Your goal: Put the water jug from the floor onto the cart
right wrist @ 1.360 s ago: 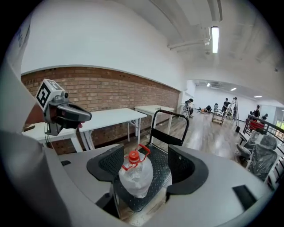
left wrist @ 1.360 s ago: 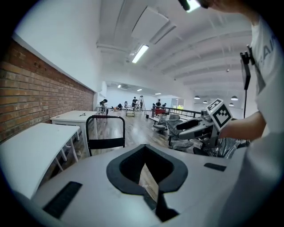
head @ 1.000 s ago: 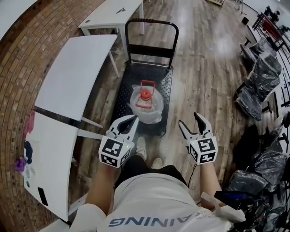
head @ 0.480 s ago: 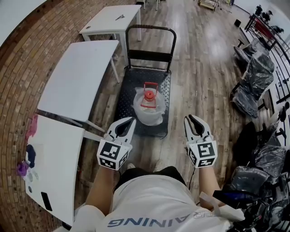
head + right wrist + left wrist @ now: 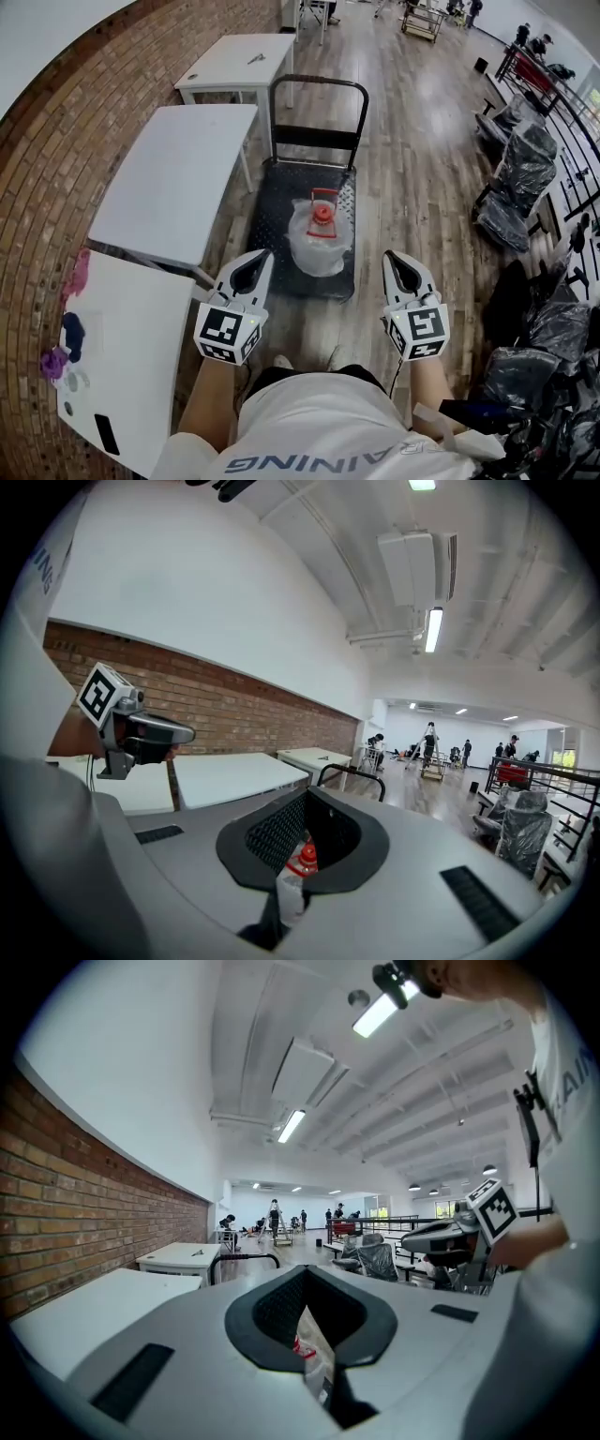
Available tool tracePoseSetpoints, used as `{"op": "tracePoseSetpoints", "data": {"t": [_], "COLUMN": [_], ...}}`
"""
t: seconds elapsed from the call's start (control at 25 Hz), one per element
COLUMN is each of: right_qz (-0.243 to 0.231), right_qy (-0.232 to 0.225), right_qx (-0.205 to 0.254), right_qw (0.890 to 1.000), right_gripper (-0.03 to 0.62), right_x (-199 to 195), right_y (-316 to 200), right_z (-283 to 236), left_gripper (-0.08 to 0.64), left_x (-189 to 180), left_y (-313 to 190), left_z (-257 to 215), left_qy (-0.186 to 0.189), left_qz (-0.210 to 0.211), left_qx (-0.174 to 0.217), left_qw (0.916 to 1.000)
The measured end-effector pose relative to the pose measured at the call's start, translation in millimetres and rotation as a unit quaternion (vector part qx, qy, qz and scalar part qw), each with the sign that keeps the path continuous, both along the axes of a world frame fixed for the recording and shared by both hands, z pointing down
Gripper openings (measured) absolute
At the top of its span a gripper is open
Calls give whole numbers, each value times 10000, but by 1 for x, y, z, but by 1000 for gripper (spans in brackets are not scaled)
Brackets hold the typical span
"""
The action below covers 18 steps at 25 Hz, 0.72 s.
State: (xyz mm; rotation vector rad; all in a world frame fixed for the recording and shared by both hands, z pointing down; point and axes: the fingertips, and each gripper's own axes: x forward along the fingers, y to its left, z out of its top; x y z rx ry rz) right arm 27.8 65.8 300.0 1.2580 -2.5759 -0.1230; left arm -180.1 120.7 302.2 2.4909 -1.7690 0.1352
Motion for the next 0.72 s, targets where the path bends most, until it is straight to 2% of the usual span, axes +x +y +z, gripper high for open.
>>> {"op": "tracePoseSetpoints", "data": {"t": [0.24, 0.72], "right_qz": [48, -89], "right_qy": [10, 188], "right_qx": [84, 67], "right_qw": [10000, 9998], "right_gripper": [5, 5], "right_x": [3, -6], "right_y": [2, -4], "right_z": [-12, -7], "left_gripper": [2, 2], "left_x": [7, 5], "left_y": [0, 0], "left_z": [-8, -1], "left_qy": [-67, -59], "left_qz": [111, 102], "left_qx": [118, -6], "left_qw": [9998, 9999]}}
